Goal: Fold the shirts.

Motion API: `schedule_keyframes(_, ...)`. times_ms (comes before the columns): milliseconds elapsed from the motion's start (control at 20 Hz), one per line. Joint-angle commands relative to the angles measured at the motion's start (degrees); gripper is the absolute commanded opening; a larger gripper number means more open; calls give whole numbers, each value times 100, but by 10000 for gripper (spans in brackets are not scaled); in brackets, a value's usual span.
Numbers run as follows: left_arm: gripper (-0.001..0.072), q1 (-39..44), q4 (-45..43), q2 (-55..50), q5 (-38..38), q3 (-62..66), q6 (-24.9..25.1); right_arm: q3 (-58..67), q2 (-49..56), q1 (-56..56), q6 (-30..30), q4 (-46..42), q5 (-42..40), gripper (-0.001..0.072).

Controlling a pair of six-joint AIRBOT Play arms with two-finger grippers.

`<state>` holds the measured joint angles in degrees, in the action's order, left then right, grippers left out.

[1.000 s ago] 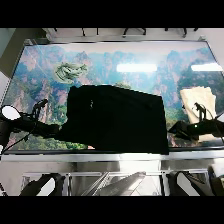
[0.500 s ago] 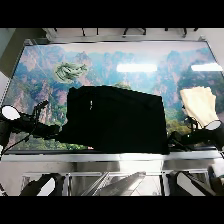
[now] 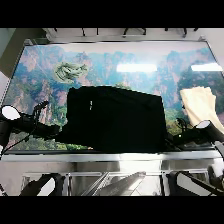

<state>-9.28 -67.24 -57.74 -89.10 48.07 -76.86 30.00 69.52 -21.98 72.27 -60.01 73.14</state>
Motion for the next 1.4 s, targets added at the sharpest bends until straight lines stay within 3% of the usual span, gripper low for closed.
schedule_keyframes(0, 14, 9, -7, 168, -337, 256, -44, 179, -704, 52, -20, 4, 669, 28)
schedule_keyframes(150, 14, 7, -188, 949, -365, 1005, -476, 728, -2227, 79, 551, 9, 946, 29)
schedule_keyframes(350, 14, 9, -358, 1497, -1196, 2166, -1062, 2396, -3497, 258, 1078, -28, 1268, 28)
schedule_keyframes(550, 14, 7, -365, 1303, -1628, 4092, -1263, 4857, -3617, 256, 1051, -761, 1585, 28)
schedule_keyframes(700, 14, 7, -356, 710, -1735, 6227, -1349, 6463, -3366, 256, 852, -1207, 1589, 28)
schedule_keyframes(900, 13, 7, -374, -52, -1735, 8817, -1478, 7670, -3167, 256, 763, -1488, 1582, 29)
schedule_keyframes(1050, 13, 7, -378, -24, -1727, 8953, -1447, 7934, -3136, 256, 702, -1491, 1504, 29)
schedule_keyframes(1350, 13, 22, -629, 476, -1086, 6113, -1239, 7711, -2507, 254, 942, -1891, 1547, 29)
